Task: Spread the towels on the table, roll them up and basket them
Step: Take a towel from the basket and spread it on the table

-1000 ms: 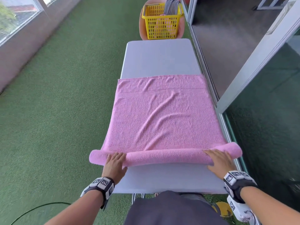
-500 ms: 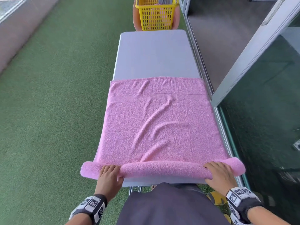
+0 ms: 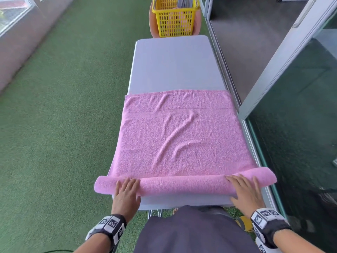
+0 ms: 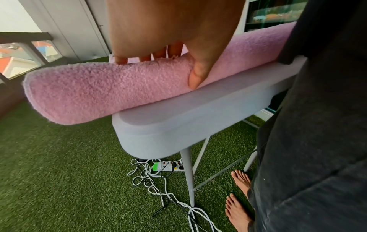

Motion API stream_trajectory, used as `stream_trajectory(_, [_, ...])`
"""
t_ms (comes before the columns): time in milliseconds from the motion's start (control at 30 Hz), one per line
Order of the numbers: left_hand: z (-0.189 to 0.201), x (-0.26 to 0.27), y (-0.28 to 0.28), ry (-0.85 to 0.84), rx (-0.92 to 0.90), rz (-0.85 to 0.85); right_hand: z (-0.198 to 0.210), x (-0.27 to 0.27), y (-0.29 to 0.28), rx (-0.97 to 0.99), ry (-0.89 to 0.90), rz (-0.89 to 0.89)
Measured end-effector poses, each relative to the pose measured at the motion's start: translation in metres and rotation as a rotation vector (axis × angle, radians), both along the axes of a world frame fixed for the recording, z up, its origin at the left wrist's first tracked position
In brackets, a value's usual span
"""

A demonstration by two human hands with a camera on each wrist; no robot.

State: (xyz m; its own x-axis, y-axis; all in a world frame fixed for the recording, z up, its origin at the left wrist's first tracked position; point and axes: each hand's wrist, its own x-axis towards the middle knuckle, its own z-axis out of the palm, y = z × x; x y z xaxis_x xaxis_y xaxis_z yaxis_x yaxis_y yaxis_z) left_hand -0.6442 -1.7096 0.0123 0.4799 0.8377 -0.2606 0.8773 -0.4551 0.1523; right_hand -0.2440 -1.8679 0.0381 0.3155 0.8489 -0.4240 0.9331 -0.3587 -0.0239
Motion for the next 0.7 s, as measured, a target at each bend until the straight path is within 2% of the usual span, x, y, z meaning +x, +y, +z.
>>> stream_trajectory(133, [0.015,0.005,0.019,-0.063,0.084,-0.052,0.016,0.01,0.021,-0.048,0.059,-0.012])
stream_trajectory(200, [0.02,0.009,0.029,0.001,0.024,-0.063,0.023,0.015,0.034,-0.087,0.065,-0.012])
stream_trajectory(333, [0.019,0.02,0.029,-0.041,-0.055,0.041,0.019,0.02,0.041,0.056,0.09,-0.042])
stream_trajectory(400, [0.013,0.016,0.021,0.019,-0.077,0.006,0.016,0.012,0.031,-0.008,0.131,-0.04])
stream_trajectory(467, [0.01,0.009,0.014,0.078,-0.071,-0.048,0.009,0.003,0.014,-0.042,0.089,0.001])
stream_trajectory(533, [0.007,0.009,0.011,0.041,-0.03,-0.082,0.008,-0.003,0.004,-0.008,0.046,0.015])
stream_trajectory(600, [0.013,0.014,0.017,-0.012,0.026,-0.095,0.011,0.001,0.008,0.008,0.031,0.008])
stream_trajectory(700, [0.024,0.021,0.034,-0.008,-0.039,-0.078,0.015,0.01,0.024,0.021,0.001,0.016])
